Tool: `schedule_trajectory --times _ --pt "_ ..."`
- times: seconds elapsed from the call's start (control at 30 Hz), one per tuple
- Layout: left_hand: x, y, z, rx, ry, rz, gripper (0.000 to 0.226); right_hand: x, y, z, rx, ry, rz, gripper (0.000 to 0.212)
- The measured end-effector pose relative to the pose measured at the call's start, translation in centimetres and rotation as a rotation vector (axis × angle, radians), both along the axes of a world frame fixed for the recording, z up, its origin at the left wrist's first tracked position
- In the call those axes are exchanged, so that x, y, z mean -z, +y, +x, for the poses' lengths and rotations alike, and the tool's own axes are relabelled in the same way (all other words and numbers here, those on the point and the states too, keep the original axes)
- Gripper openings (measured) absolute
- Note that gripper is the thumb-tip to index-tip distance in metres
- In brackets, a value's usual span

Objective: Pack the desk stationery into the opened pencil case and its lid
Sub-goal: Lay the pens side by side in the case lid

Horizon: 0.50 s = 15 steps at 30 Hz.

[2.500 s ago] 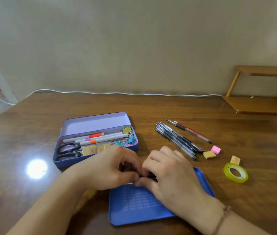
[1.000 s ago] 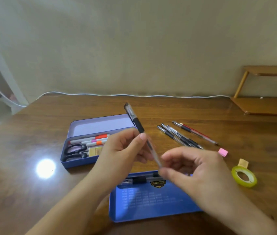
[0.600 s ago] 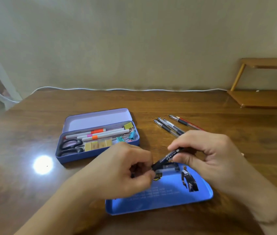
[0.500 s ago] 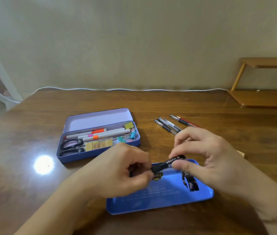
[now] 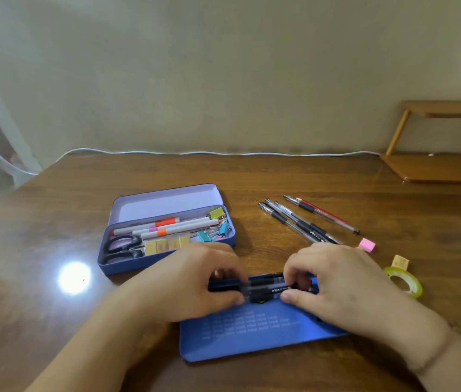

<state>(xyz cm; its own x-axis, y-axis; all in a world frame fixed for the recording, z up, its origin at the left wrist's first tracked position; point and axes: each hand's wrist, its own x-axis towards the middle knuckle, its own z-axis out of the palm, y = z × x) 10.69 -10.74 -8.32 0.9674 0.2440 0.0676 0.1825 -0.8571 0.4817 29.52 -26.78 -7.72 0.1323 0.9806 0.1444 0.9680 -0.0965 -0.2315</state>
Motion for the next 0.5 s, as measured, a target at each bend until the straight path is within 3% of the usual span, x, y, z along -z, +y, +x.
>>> schedule_trajectory --times 0.13,0.23,0.3,0.5 --pt "0.1 0.3 -0.1 0.003 -0.017 -0.002 0.016 -0.1 0.0 0.9 0.104 0.065 0.006 0.032" --pt "0.2 0.4 -0.2 -0.009 -0.015 0.002 0.015 0.2 0.1 3.3 0.329 0.089 0.193 0.016" --pt "0.2 0.4 -0.2 -0.008 -0.020 0.007 0.014 0.6 0.5 4.3 0.450 0.036 0.206 0.009" --pt "0.2 0.3 -0.2 -0.004 -0.023 -0.006 0.015 1.2 1.7 4.6 0.574 -0.014 0.125 0.028"
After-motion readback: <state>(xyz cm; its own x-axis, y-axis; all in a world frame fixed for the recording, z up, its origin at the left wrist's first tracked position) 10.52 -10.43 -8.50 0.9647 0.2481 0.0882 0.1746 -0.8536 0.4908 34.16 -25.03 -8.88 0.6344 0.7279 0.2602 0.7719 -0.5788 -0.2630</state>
